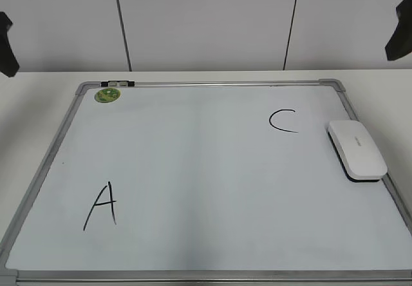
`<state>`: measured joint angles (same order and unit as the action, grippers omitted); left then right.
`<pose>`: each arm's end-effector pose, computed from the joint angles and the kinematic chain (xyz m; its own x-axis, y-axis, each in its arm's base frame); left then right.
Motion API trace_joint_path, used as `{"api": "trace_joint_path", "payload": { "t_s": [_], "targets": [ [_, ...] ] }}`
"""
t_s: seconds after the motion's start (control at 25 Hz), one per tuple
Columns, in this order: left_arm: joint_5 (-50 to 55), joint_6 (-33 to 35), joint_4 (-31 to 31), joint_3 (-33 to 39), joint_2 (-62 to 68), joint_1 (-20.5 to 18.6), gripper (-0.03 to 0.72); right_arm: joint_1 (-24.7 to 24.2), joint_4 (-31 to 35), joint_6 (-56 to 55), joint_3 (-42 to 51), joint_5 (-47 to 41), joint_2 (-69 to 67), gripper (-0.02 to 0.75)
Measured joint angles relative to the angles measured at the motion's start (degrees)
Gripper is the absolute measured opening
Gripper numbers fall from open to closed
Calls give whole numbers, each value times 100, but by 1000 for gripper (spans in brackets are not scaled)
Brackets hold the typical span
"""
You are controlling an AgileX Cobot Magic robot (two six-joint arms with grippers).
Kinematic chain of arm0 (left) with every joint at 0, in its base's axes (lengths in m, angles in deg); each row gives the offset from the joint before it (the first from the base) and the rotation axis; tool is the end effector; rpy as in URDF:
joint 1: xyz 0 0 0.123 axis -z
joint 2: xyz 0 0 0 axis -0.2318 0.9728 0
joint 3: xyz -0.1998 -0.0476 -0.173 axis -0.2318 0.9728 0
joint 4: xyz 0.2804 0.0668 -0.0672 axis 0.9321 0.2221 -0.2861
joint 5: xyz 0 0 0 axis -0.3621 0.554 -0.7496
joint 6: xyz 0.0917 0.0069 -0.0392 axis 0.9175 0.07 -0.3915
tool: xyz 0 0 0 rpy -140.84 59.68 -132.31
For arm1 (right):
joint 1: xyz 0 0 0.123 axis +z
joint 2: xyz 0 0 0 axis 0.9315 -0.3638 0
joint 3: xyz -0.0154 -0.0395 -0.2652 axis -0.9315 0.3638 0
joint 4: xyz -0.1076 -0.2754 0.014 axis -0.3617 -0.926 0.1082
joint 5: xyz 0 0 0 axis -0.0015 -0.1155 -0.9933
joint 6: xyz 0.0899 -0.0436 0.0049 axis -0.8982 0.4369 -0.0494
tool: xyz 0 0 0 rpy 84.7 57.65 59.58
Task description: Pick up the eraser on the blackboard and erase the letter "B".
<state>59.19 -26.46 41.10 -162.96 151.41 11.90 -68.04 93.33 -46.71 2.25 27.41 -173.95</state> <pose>0.4198 -0.0059 0.2700 -0.9598 0.0473 -0.2767 0.0898 0.9856 -0.1431 0.3598 0.0123 0.3104 -0.8635 -0.0447 -0.5023 -0.0831 0.9950 0.0545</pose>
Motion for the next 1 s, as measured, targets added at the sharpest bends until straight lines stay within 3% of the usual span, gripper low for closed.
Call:
{"api": "trace_joint_path", "payload": {
  "t_s": [0.52, 0.76, 1.0],
  "targets": [
    [129, -276, -62, 97, -2070, 93, 438, 0, 329, 185, 0, -588, 1512, 585],
    [177, -285, -62, 508, -3285, 367, 438, 0, 476, 208, 0, -769, 2147, 585],
    [241, -285, -62, 1191, -4476, 406, 438, 0, 476, 296, 84, -1065, 2896, 584]
  ]
}}
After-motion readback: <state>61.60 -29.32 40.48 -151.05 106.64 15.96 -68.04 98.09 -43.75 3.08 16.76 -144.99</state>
